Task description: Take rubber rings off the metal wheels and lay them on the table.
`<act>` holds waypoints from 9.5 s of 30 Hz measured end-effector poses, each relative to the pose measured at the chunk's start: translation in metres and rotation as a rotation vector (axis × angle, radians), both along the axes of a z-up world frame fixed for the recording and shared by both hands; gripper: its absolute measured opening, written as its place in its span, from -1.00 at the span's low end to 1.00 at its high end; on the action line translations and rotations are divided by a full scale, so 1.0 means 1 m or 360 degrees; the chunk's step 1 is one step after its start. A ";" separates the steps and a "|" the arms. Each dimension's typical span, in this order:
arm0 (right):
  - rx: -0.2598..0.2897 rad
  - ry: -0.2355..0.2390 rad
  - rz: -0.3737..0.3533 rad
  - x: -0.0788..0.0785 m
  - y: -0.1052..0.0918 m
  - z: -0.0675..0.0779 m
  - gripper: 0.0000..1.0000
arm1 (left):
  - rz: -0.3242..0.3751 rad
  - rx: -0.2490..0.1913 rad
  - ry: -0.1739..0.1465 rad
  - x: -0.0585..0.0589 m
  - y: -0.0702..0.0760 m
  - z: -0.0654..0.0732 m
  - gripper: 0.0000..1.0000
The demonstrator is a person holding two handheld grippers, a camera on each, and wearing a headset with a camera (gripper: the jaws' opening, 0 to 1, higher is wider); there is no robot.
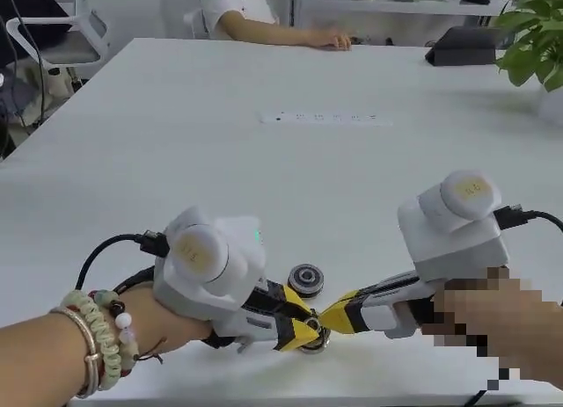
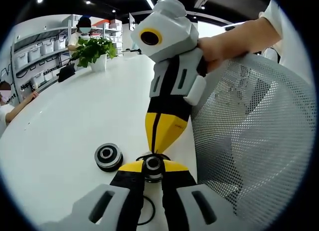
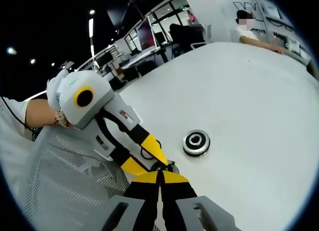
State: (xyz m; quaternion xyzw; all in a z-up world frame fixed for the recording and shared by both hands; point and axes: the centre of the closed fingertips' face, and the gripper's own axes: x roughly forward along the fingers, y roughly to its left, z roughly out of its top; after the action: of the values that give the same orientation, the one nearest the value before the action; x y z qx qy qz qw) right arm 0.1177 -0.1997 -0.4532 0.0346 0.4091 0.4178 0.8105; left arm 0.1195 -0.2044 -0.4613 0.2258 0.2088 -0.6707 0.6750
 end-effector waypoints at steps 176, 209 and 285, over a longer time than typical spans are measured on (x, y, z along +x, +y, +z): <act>0.0133 0.0036 -0.0035 0.023 0.053 0.002 -1.00 | 0.0516 -0.0273 0.0262 -0.023 0.097 0.055 0.60; 0.0040 -0.0251 -0.0153 0.053 0.025 0.021 -0.70 | 0.0482 -0.0221 0.0258 -0.026 0.097 0.050 0.60; -0.0024 -0.0163 -0.0480 0.079 -0.048 0.000 -0.87 | 0.0157 -0.0276 0.0015 0.070 -0.017 0.035 -0.32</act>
State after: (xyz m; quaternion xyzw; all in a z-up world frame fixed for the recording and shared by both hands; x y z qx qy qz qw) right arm 0.1967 -0.2474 -0.4536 0.0683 0.3606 0.2894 0.8841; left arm 0.1896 -0.2215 -0.4258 0.1528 0.1642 -0.6531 0.7233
